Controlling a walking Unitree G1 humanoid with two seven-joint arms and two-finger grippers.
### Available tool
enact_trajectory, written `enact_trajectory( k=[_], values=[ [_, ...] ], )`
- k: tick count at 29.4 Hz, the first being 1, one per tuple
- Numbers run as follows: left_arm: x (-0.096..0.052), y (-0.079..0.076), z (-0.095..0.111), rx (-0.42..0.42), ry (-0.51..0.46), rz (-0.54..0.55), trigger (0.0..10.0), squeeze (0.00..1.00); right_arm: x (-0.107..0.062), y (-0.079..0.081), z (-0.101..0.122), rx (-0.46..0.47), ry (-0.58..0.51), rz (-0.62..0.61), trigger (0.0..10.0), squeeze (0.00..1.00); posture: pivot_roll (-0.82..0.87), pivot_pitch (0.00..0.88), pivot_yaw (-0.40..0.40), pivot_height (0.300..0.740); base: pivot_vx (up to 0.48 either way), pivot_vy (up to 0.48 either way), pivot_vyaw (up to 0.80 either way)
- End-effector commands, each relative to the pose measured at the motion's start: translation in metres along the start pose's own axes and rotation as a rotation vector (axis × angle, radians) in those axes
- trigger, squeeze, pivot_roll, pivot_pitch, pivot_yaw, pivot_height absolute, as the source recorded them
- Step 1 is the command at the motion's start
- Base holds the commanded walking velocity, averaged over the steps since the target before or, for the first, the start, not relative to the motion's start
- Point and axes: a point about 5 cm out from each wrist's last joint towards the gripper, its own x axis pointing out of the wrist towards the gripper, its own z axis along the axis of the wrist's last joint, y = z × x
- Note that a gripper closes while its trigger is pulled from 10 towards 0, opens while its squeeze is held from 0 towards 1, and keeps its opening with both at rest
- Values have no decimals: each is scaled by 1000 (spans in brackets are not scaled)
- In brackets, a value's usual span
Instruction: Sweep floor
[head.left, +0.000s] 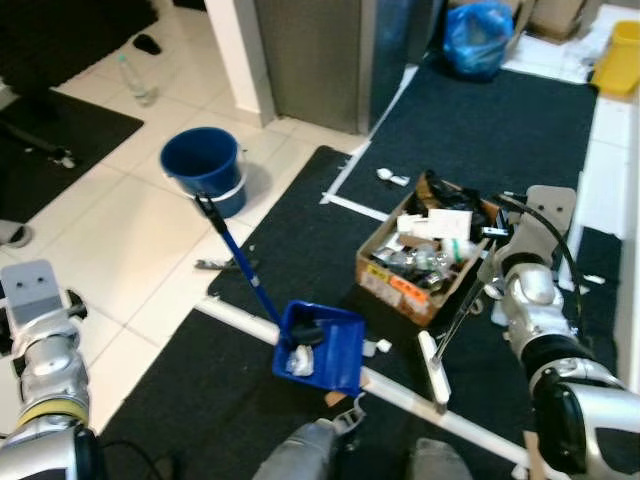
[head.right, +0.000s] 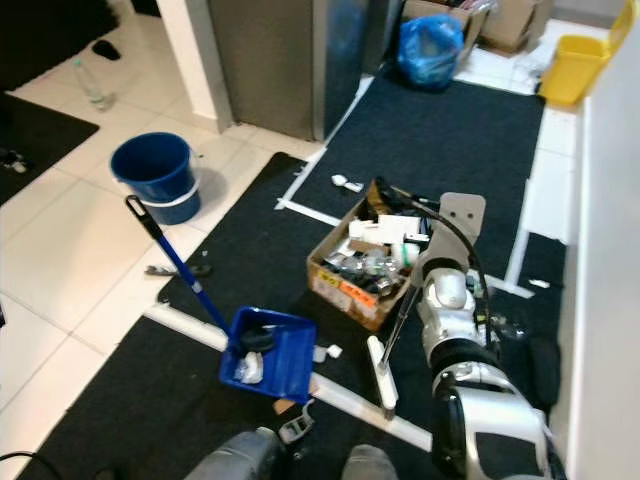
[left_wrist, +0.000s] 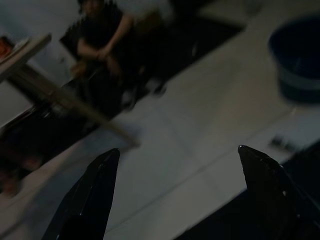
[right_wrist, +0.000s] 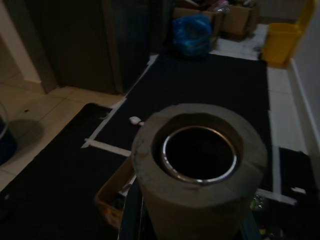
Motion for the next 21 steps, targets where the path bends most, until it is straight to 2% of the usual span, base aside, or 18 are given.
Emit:
enact_trajectory(
  k=[1, 2, 5, 6, 8, 10, 17, 21],
  values=[
    [5, -14, 21, -45, -90, -86, 10000, 0, 3, 7, 6, -10, -14, 19, 10000, 0, 144, 31, 13, 740, 0, 0, 775],
    [5, -14, 21, -45, -90, -86, 10000, 0, 3, 7, 6, -10, -14, 19, 10000, 0, 144, 31, 13, 740, 0, 0, 775],
    [10, -29, 43, -71, -169, -177, 10000, 0, 4, 6, 6, -18, -12, 17, 10000, 0, 144, 31, 13, 740, 0, 0, 779],
    [10, -29, 43, -71, -169, -177, 10000, 0, 4, 6, 6, -18, -12, 17, 10000, 0, 144, 31, 13, 740, 0, 0, 775],
    [12, -44, 64, -100, -240, -256, 10000, 0, 4, 3, 7, -22, -10, 12, 10000, 0, 133, 23, 15, 740, 0, 0, 778],
    [13, -56, 74, -115, -273, -317, 10000, 0, 4, 2, 7, -22, -8, 6, 10000, 0, 131, 19, 15, 740, 0, 0, 781],
    [9, -79, 80, -136, -291, -449, 10000, 0, 5, -3, 7, 6, -3, -46, 10000, 0, 129, 9, 20, 740, 0, 0, 785],
    [4, -93, 79, -151, -287, -521, 10000, 0, 5, -5, 8, 19, -7, -71, 10000, 0, 128, 5, 25, 740, 0, 0, 0]
  ],
)
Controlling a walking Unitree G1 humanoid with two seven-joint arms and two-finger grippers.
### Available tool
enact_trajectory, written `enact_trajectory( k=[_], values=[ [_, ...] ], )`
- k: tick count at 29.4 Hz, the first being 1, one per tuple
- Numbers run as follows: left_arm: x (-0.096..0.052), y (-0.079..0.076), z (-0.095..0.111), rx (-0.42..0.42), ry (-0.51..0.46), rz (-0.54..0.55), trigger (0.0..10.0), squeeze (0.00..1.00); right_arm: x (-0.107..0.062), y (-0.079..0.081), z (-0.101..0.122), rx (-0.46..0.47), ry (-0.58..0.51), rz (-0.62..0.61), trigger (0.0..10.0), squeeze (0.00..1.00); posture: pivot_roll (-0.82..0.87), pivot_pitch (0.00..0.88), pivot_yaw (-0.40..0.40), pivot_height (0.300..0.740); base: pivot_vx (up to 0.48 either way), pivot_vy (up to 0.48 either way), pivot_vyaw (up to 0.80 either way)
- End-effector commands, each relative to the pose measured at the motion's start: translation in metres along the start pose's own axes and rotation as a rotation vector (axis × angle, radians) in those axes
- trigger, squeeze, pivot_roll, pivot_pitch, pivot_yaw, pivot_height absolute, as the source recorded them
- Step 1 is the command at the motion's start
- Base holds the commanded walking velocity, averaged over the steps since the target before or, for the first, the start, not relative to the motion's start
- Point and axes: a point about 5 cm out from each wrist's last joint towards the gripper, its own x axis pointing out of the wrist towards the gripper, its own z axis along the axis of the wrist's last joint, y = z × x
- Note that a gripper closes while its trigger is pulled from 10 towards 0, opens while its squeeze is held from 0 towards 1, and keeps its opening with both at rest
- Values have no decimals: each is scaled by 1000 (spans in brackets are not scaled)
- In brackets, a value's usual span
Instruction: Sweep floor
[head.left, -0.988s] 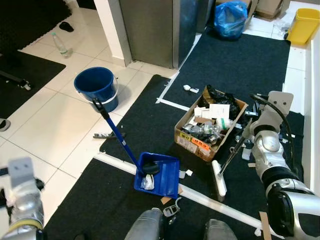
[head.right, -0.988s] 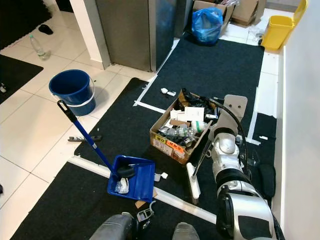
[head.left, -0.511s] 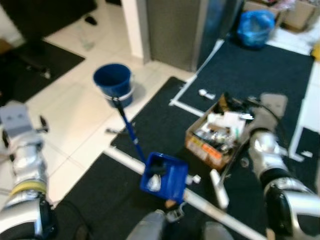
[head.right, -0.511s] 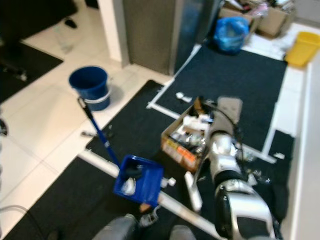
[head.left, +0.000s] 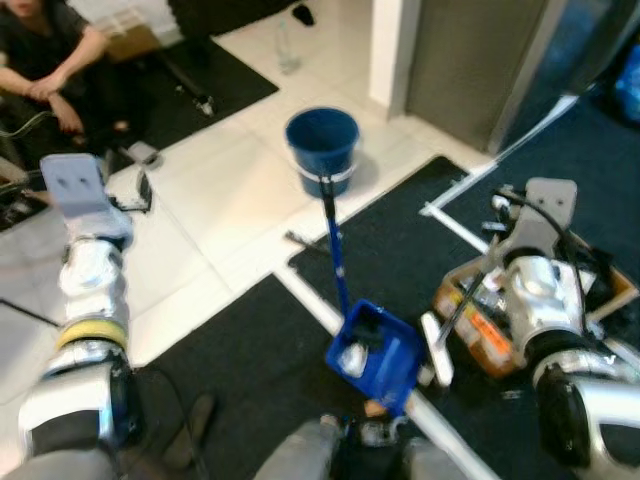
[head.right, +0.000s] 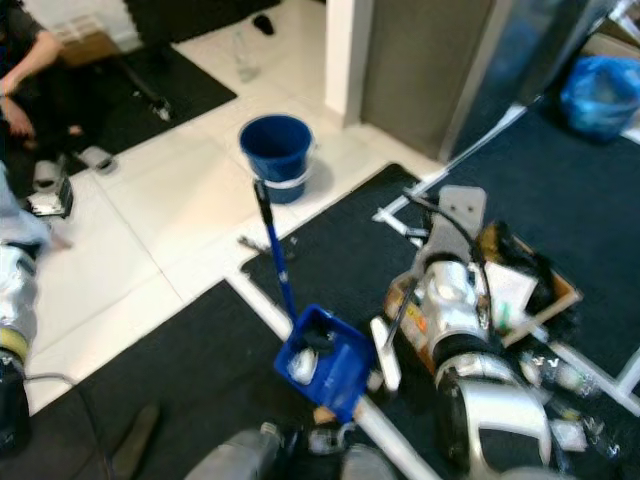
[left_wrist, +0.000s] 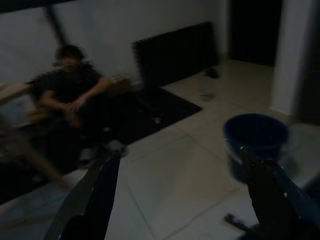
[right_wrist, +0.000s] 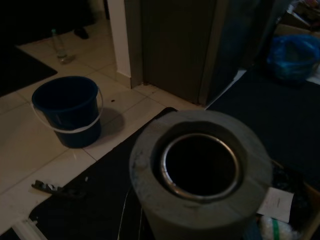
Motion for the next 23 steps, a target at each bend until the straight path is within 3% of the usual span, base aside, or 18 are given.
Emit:
enact_trajectory(
  k=[1, 4, 11, 23],
  values=[
    [2, -14, -2, -36, -3, -58, 10000, 0, 0, -5, -1, 2, 10, -30, 10000, 0, 127, 7, 25, 740, 0, 0, 0],
    [2, -22, -5, -62, 3, -108, 10000, 0, 0, -6, -2, 1, 10, -34, 10000, 0, 127, 7, 25, 740, 0, 0, 0],
    [2, -36, -10, -74, 21, -166, 10000, 0, -2, -7, -5, 3, 13, -44, 10000, 0, 123, 22, 29, 740, 0, -461, 0],
    [4, -47, -11, -106, 21, -203, 10000, 0, -5, -7, -8, 0, 14, -52, 10000, 0, 114, 34, 37, 740, 0, 0, 0]
  ],
)
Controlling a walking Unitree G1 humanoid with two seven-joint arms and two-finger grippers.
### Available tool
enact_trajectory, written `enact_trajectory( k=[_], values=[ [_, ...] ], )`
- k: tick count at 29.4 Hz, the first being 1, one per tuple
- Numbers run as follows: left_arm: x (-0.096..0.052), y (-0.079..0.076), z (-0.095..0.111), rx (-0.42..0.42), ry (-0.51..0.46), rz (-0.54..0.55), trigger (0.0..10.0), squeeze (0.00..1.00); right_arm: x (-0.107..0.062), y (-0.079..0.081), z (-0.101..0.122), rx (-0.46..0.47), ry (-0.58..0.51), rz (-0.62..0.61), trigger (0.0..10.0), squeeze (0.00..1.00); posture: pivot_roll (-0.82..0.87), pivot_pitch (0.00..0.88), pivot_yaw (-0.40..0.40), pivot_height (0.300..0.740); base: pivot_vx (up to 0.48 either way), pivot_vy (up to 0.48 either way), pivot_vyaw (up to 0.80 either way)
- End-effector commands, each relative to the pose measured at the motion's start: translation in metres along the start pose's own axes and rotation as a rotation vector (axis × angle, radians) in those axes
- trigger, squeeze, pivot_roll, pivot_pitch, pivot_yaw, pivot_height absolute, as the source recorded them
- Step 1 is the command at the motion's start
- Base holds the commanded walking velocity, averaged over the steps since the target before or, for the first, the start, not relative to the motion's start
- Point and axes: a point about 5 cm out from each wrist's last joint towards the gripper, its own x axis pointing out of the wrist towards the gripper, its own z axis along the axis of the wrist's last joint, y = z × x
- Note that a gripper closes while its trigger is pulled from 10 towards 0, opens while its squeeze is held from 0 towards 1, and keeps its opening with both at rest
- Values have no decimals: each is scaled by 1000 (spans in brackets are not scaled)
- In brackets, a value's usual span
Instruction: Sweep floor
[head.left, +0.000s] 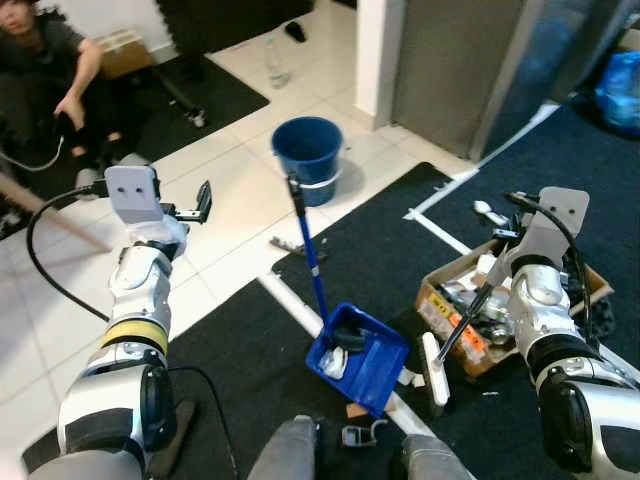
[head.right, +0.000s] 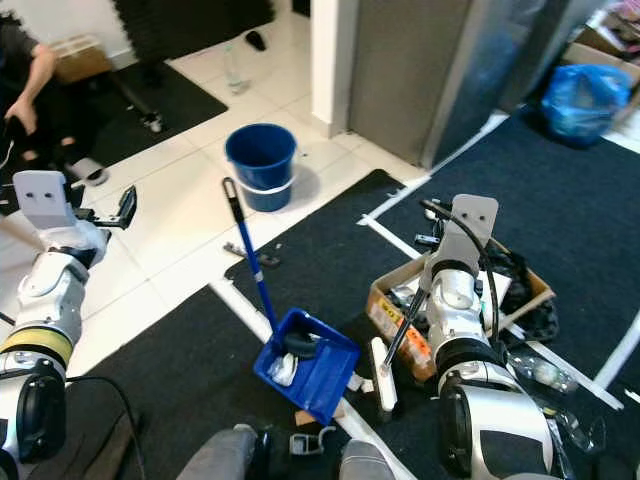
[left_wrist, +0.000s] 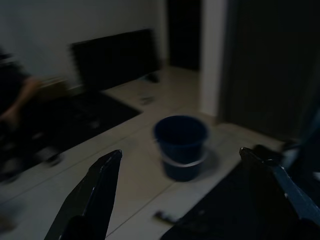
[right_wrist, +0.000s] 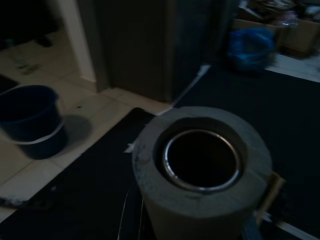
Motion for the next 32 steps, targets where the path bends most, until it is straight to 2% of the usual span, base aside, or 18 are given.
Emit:
enact_trajectory(
  k=[1, 6, 10, 11, 13, 14, 19, 22, 32],
  values=[
    [1, -2, -1, -12, 8, -6, 10000, 0, 1, 0, 3, -1, -18, -5, 10000, 0, 114, 34, 37, 740, 0, 0, 0],
    [2, -3, 0, -10, 7, -15, 10000, 0, -1, -1, 1, -4, -14, -9, 10000, 0, 113, 45, 37, 740, 0, 0, 0],
    [4, -3, 5, -6, -14, -38, 10000, 0, -4, -2, -4, -11, -3, -9, 10000, 0, 111, 90, 27, 740, 0, 0, 0],
    [6, -3, 7, -25, -23, -53, 10000, 400, -6, -2, -6, -14, -2, -6, 10000, 0, 107, 112, 26, 740, 0, 0, 0],
    [6, -3, 9, -39, -28, -64, 10000, 400, -7, -3, -8, -16, -2, -4, 10000, 0, 107, 112, 26, 740, 0, 0, 0],
    [7, -4, 9, -47, -28, -83, 10000, 1000, -8, -3, -9, -19, -2, -3, 10000, 0, 99, 132, 26, 740, 0, 0, 0],
    [12, -11, 12, -59, -20, -157, 10000, 1000, -12, -7, -12, -27, -5, -6, 10000, 0, 80, 177, 25, 740, 0, 0, 0],
    [20, -16, 21, -45, -17, -196, 10000, 1000, -15, -16, -13, -35, -14, -22, 10000, 0, 62, 207, 26, 740, 0, 0, 0],
    [35, -17, 46, 26, -29, -216, 10000, 1000, -24, -41, -9, -74, -49, -59, 10000, 0, -4, 303, 15, 740, 0, 0, 0]
  ],
)
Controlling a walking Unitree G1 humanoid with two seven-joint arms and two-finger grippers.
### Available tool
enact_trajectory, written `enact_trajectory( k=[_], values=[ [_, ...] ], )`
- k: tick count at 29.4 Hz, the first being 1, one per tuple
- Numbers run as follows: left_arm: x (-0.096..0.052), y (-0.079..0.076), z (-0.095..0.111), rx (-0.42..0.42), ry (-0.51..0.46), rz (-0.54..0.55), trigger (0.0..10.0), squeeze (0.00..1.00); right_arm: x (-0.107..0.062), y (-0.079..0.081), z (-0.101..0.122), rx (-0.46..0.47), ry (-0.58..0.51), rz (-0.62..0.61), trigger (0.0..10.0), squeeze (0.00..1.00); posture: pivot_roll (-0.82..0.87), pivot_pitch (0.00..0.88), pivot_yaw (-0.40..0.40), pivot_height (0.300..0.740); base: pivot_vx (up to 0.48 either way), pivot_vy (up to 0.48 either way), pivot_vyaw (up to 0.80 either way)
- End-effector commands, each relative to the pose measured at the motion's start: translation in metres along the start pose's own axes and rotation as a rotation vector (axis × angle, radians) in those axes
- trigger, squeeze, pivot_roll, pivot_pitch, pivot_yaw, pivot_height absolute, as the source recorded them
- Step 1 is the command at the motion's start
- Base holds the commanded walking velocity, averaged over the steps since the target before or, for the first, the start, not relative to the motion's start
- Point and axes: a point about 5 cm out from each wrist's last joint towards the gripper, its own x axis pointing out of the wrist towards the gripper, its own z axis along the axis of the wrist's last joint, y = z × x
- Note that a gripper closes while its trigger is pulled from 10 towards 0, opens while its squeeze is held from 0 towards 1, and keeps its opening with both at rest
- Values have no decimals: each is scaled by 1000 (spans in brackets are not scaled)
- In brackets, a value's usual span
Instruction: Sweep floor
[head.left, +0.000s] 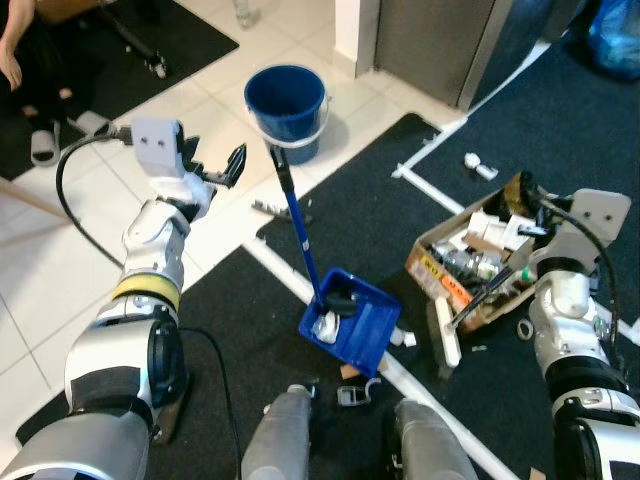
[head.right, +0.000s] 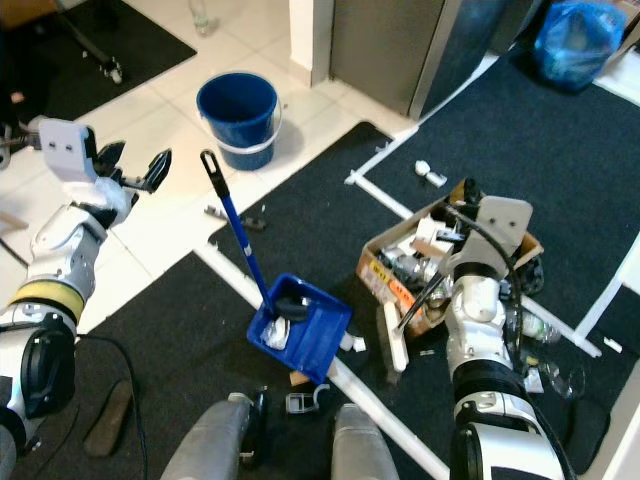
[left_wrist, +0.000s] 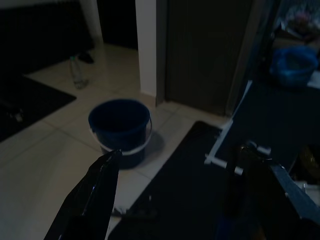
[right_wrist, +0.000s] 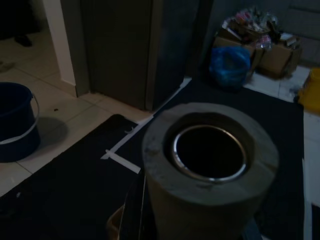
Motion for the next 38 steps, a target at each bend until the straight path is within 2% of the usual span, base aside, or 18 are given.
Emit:
enact_trajectory(
  k=[1, 2, 5, 6, 11, 15, 18, 22, 24, 31, 35, 38],
  values=[
    [-4, 8, 0, 27, 31, 11, 10000, 1000, -14, -12, -28, -47, 139, -23, 10000, 0, -4, 303, 15, 740, 0, 0, 0],
    [0, 11, 9, 38, 28, 17, 10000, 1000, -19, -20, -27, -62, 135, -29, 10000, 0, -19, 327, 12, 740, 0, 0, 0],
    [3, 13, 15, 47, 23, 23, 10000, 1000, -24, -26, -25, -74, 132, -34, 10000, 0, -34, 351, 7, 740, 0, 0, 0],
    [5, 16, 23, 64, 20, 33, 10000, 1000, -31, -34, -25, -87, 134, -43, 10000, 0, -48, 373, 4, 740, 0, 0, 0],
    [9, 16, 29, 69, 20, 35, 10000, 1000, -43, -45, -19, -107, 131, -54, 10000, 0, -79, 419, 0, 740, 0, 0, 0],
    [18, 3, 32, 43, -2, -30, 10000, 1000, -50, -50, -11, -119, 123, -60, 10000, 0, -102, 451, -1, 740, 0, 0, 0],
    [20, 1, 34, 35, -12, -42, 10000, 1000, -51, -50, -10, -121, 123, -61, 10000, 0, -104, 453, 0, 740, 0, 0, 0],
    [29, -10, 48, 15, -81, -104, 10000, 1000, -54, -52, -8, -122, 127, -66, 10000, 0, -105, 458, 7, 740, 0, 0, 0],
    [38, -22, 63, 1, -148, -178, 10000, 1000, -57, -54, -7, -121, 132, -76, 10000, 0, -105, 457, 11, 740, 0, 0, 0],
    [48, -43, 80, 3, -227, -298, 10000, 1000, -60, -56, -2, -117, 146, -92, 10000, 0, -109, 460, 22, 740, 0, 0, 0],
    [49, -47, 78, -4, -223, -322, 10000, 1000, -61, -56, -1, -118, 149, -94, 10000, 0, -111, 462, 20, 740, 0, 0, 0],
    [49, -53, 67, -15, -181, -343, 10000, 1000, -64, -57, 1, -121, 157, -93, 10000, 0, -119, 469, 17, 740, 0, 0, 0]
  ],
)
